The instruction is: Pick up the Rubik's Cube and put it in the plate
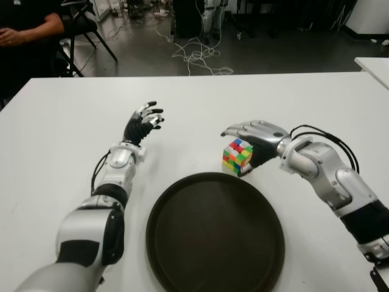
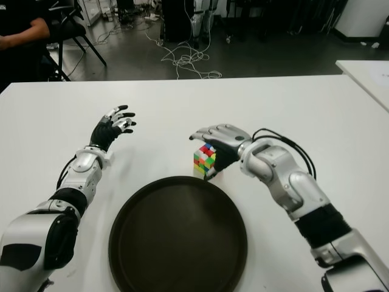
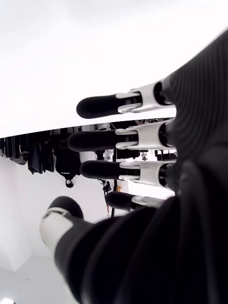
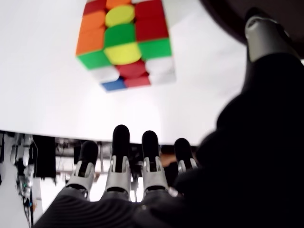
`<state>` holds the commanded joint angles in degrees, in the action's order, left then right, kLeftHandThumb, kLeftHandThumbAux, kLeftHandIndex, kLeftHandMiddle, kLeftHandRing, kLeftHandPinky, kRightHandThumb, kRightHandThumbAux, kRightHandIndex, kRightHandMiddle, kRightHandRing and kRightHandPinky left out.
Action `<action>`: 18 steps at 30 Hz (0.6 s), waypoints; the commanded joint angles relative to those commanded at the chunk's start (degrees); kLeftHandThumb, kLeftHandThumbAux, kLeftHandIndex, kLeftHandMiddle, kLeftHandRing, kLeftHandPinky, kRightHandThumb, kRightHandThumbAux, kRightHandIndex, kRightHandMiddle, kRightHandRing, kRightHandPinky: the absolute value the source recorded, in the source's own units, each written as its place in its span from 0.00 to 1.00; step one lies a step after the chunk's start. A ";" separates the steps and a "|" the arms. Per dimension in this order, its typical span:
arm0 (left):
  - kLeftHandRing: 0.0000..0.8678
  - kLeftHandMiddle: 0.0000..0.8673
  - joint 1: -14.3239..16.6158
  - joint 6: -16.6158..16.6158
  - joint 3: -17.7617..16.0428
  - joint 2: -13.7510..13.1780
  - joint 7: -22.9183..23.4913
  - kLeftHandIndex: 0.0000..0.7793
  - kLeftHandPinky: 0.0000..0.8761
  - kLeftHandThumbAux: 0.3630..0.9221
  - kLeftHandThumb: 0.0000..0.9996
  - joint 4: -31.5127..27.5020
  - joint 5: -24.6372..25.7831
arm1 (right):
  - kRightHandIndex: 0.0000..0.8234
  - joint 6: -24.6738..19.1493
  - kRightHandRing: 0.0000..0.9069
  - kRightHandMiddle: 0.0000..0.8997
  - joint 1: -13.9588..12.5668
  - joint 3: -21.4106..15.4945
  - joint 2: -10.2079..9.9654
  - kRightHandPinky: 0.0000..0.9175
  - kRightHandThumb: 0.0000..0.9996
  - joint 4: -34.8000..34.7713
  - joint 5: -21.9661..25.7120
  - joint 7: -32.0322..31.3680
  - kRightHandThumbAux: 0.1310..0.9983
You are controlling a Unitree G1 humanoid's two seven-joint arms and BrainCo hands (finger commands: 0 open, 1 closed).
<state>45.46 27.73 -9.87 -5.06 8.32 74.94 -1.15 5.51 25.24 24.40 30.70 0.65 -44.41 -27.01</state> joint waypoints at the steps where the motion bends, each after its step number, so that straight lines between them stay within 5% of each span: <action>1: 0.35 0.31 0.01 -0.04 0.01 -0.01 -0.01 0.22 0.38 0.60 0.29 0.00 -0.01 | 0.13 -0.10 0.15 0.15 -0.25 0.06 0.05 0.14 0.00 -0.55 -0.20 -0.17 0.66; 18: 0.34 0.31 0.09 -0.40 0.10 -0.17 -0.12 0.21 0.39 0.60 0.26 0.06 -0.10 | 0.14 -0.81 0.15 0.16 -2.41 0.53 -0.20 0.13 0.00 -4.46 -2.87 -0.96 0.68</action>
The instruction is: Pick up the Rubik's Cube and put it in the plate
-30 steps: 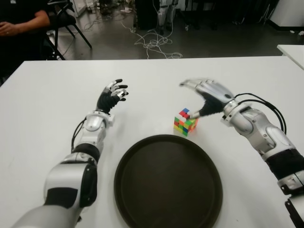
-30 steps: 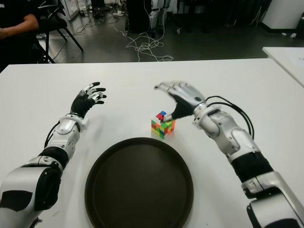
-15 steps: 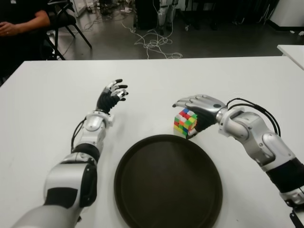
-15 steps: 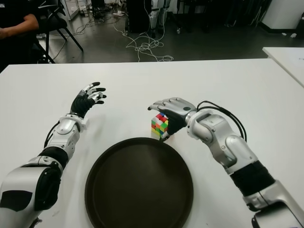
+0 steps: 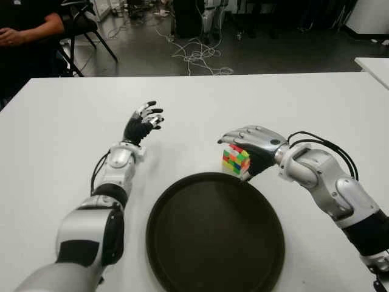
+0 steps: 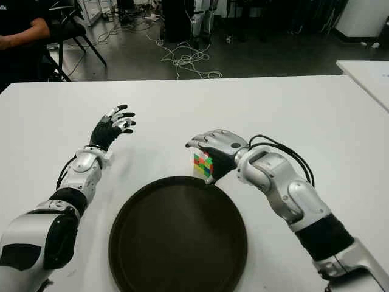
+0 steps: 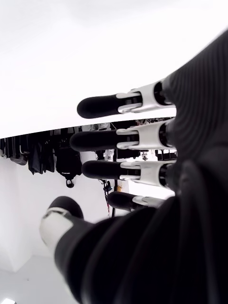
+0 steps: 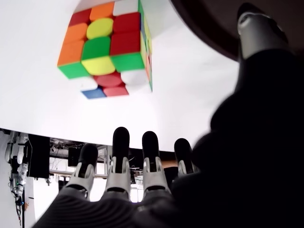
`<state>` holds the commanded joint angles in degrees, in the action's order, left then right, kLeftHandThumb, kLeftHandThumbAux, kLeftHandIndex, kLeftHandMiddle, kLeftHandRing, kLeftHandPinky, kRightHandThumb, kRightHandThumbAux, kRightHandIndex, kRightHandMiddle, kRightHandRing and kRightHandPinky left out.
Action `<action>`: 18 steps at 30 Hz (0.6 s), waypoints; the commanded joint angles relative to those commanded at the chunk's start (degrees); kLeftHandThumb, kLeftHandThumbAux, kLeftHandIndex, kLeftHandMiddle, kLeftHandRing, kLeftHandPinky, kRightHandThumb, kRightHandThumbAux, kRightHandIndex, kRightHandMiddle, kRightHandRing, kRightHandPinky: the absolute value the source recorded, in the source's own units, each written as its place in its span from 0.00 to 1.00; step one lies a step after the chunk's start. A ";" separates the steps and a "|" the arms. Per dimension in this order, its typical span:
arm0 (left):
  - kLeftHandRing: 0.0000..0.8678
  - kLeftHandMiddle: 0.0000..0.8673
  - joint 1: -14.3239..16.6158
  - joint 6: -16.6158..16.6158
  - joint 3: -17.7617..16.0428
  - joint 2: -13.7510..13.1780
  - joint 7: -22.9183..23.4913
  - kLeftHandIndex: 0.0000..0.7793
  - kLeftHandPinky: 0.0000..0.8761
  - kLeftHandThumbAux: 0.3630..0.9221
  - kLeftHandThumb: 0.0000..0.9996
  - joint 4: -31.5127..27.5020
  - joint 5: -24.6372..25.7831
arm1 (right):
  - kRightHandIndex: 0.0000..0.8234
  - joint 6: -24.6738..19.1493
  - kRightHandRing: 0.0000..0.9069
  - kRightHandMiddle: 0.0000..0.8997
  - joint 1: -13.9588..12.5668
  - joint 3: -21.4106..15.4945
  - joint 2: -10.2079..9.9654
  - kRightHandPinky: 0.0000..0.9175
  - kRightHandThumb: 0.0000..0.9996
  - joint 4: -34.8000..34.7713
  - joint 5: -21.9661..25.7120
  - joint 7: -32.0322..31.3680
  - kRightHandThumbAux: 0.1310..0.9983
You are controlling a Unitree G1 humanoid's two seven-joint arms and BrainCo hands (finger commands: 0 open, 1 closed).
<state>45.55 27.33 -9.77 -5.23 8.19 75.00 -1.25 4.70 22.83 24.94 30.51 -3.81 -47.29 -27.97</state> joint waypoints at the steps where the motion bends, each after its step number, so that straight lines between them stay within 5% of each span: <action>1: 0.34 0.31 0.00 -0.01 0.00 0.00 0.00 0.21 0.39 0.59 0.26 0.00 0.00 | 0.14 -0.08 0.15 0.15 0.01 0.02 -0.04 0.12 0.00 -0.06 -0.12 -0.16 0.68; 18: 0.34 0.30 -0.04 -0.12 0.09 -0.03 -0.13 0.20 0.39 0.59 0.24 0.00 -0.11 | 0.15 -0.52 0.15 0.16 0.18 0.32 -1.03 0.14 0.00 1.02 -0.77 0.12 0.68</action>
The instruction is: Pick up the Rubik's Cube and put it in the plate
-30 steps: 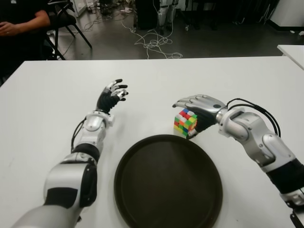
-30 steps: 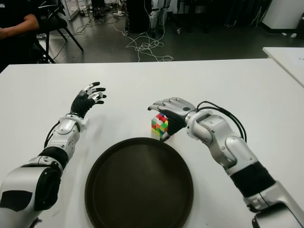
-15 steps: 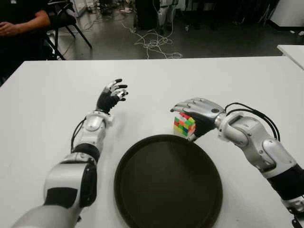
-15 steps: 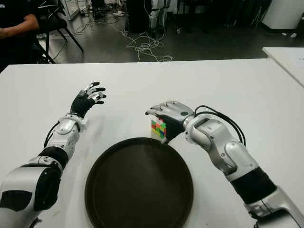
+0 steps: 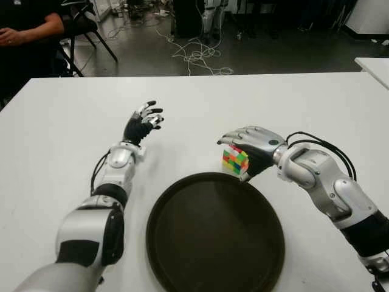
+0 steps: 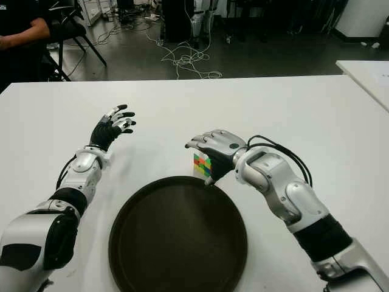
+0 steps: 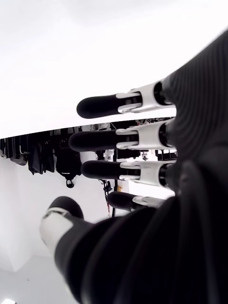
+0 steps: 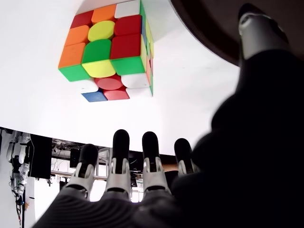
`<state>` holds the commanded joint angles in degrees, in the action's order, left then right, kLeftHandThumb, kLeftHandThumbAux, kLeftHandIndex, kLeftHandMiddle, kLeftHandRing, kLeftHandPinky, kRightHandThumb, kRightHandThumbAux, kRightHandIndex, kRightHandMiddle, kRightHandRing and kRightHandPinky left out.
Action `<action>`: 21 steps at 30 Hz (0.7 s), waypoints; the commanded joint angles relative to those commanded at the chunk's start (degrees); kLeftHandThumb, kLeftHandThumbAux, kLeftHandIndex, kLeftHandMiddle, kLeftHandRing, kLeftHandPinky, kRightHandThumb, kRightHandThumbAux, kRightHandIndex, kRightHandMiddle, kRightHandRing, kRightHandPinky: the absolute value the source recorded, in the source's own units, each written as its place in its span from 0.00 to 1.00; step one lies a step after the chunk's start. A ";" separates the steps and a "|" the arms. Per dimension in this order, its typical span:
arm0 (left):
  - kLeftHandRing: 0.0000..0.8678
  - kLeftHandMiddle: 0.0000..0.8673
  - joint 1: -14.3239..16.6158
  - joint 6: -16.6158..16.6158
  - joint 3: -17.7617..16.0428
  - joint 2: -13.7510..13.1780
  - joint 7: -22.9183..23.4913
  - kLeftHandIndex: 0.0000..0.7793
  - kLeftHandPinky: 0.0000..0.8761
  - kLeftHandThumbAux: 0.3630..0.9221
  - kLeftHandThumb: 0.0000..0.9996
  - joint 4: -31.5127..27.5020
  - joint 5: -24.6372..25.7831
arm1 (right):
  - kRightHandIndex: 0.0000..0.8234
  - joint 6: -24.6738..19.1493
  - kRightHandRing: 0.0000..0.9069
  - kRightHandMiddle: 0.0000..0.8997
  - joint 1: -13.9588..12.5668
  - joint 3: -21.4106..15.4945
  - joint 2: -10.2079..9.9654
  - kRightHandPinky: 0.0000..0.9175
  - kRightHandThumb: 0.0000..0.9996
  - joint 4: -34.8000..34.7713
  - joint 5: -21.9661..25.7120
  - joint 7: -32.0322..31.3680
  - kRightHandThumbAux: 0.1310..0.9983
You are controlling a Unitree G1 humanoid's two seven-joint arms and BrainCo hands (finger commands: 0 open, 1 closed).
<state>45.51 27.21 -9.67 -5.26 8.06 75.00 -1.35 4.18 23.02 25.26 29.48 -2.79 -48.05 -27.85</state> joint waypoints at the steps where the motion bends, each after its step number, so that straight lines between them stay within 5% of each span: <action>1: 0.34 0.30 0.00 0.00 0.02 -0.02 -0.02 0.20 0.39 0.59 0.23 0.01 -0.03 | 0.15 -0.06 0.15 0.16 0.06 -0.01 -0.08 0.13 0.00 0.20 -0.06 0.10 0.68; 21: 0.34 0.30 -0.02 0.10 -0.23 -0.07 0.59 0.20 0.39 0.60 0.25 0.02 0.18 | 0.15 -4.72 0.15 0.16 1.51 -1.50 -1.80 0.13 0.00 2.97 -0.78 2.56 0.69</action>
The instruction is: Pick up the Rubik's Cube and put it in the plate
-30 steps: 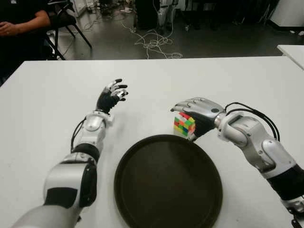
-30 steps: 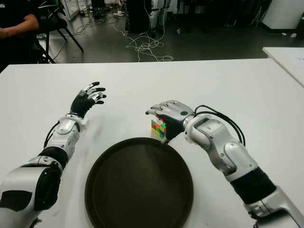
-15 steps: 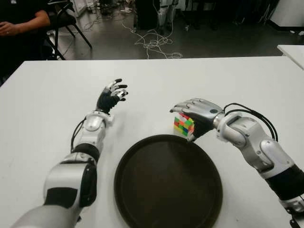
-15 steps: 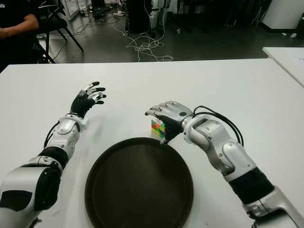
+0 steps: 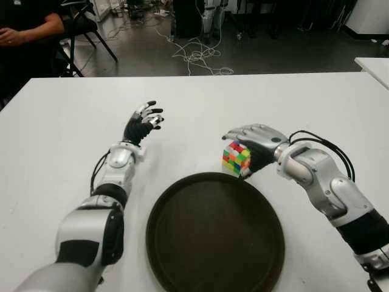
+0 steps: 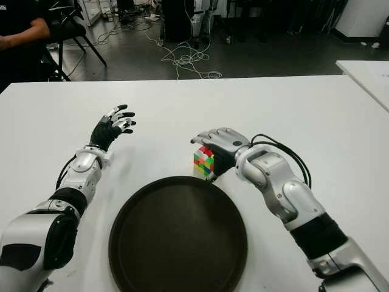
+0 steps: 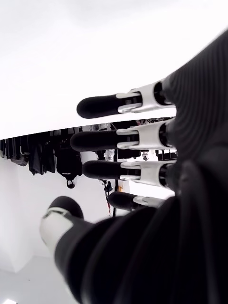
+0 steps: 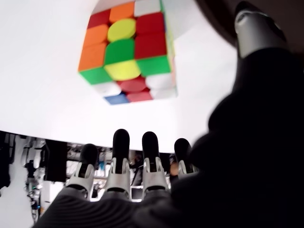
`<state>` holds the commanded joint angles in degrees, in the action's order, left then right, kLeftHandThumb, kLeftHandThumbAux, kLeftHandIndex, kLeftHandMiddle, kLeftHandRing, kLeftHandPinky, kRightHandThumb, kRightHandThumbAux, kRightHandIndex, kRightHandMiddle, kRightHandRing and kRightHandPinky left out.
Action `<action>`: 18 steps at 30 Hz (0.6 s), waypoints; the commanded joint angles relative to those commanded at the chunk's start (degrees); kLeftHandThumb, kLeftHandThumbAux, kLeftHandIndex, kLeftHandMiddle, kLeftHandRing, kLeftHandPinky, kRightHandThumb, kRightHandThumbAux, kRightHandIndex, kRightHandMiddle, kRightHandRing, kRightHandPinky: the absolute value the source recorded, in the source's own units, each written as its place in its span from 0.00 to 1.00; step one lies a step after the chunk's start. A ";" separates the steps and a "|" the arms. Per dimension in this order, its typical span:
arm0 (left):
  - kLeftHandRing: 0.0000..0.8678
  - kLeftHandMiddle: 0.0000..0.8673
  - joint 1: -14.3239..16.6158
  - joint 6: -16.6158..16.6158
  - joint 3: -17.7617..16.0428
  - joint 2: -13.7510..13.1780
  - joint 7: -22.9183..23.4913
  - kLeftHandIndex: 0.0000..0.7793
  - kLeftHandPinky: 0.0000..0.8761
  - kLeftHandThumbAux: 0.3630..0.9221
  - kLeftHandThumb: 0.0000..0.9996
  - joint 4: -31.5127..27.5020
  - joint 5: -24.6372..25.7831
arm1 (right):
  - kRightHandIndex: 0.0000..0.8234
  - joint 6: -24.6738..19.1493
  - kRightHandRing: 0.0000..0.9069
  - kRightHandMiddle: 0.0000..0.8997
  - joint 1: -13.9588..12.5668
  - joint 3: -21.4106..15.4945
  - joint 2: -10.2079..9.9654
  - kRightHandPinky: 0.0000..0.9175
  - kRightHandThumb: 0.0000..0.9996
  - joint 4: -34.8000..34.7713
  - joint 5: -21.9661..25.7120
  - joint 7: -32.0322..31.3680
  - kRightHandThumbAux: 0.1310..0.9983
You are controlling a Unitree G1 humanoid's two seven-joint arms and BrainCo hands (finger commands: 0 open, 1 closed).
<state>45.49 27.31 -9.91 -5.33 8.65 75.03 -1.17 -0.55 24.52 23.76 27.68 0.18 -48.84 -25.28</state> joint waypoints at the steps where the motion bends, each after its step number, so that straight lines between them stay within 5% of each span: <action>1: 0.34 0.30 0.02 -0.05 -0.03 0.02 -0.05 0.21 0.39 0.60 0.25 0.00 0.01 | 0.15 -0.13 0.15 0.16 -0.05 0.00 -0.04 0.13 0.00 -0.03 -0.08 0.24 0.69; 18: 0.34 0.30 0.07 -0.27 -0.29 0.12 0.45 0.21 0.40 0.60 0.28 0.03 0.32 | 0.14 -0.01 0.15 0.16 1.20 0.35 -0.01 0.13 0.00 2.40 0.15 1.72 0.70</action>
<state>45.55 27.05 -10.20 -5.21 9.10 75.06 -0.85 -0.55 25.72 24.11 27.67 2.58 -48.69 -23.56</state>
